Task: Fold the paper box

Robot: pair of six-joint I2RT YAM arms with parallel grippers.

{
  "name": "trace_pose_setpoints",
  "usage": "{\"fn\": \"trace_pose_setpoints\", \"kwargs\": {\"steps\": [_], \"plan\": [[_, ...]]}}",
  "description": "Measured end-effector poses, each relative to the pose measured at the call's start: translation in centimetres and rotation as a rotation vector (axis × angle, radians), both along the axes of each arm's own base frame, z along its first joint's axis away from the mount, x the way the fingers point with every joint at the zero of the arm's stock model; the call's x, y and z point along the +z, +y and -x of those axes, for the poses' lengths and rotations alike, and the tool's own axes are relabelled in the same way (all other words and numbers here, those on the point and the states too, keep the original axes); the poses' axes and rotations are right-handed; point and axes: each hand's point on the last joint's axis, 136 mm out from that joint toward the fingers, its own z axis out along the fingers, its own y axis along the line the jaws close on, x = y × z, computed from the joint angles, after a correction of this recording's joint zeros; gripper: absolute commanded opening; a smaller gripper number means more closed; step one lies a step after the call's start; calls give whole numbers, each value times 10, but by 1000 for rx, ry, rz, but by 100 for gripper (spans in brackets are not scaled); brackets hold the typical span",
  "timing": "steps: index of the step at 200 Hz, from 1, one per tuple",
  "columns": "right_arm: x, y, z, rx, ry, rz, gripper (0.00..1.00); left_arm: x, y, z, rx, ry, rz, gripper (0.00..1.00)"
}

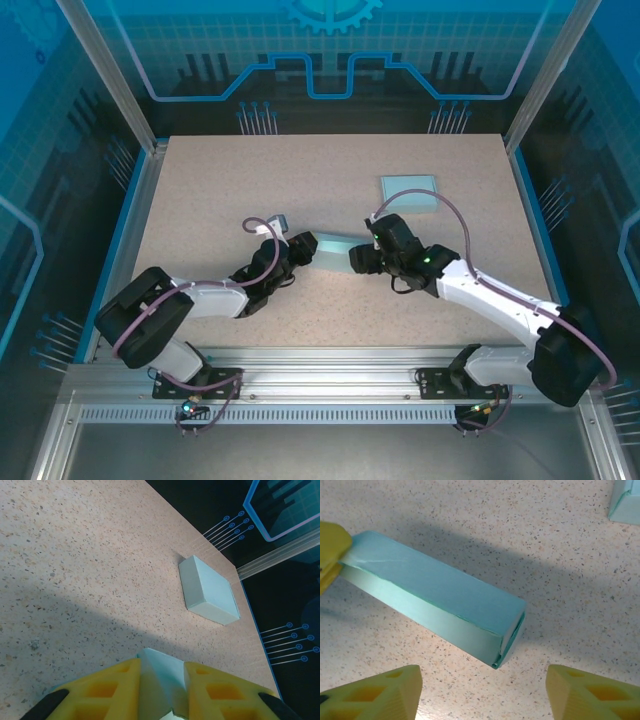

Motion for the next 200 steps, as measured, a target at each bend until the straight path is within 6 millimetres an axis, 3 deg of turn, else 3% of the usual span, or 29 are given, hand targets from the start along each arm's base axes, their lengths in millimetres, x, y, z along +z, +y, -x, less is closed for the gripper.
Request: {"fn": "trace_pose_setpoints", "kwargs": {"steps": [41, 86, 138, 200], "plan": [[-3, -12, -16, -94, 25, -51, 71, 0, 0, 0, 8, -1, 0, 27], [-6, -10, -38, -151, 49, -141, 71, 0, -1, 1, 16, -3, -6, 27], [-9, -5, -45, -157, 68, -197, 65, -1, -4, 1, 17, -8, -9, 27], [-31, -9, -44, -167, 71, -245, 57, -2, -4, 2, 23, -4, -16, 27]]}}
